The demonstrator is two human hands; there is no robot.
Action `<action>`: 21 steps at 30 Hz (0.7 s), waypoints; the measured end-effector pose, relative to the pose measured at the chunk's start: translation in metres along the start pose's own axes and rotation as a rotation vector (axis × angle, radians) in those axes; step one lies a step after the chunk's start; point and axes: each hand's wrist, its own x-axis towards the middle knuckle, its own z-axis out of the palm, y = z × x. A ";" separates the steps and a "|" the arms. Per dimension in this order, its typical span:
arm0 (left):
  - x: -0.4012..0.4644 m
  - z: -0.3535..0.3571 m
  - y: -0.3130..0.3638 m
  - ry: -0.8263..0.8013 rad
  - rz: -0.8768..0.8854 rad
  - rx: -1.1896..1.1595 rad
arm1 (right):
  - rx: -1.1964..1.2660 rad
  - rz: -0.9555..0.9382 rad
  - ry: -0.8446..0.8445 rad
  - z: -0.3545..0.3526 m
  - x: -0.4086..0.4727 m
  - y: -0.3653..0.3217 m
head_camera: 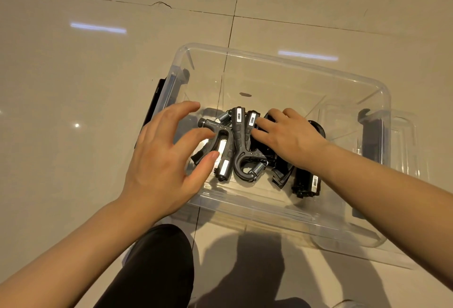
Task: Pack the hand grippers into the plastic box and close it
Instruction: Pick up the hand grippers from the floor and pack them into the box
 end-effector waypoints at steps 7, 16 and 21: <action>-0.001 -0.001 0.001 0.019 -0.033 -0.032 | -0.082 -0.177 0.117 -0.011 0.011 0.006; 0.001 -0.007 -0.001 0.133 -0.141 -0.221 | 0.109 0.061 0.286 -0.063 0.007 -0.023; 0.000 -0.006 -0.002 0.139 -0.142 -0.234 | 0.400 0.307 0.152 -0.076 0.023 -0.040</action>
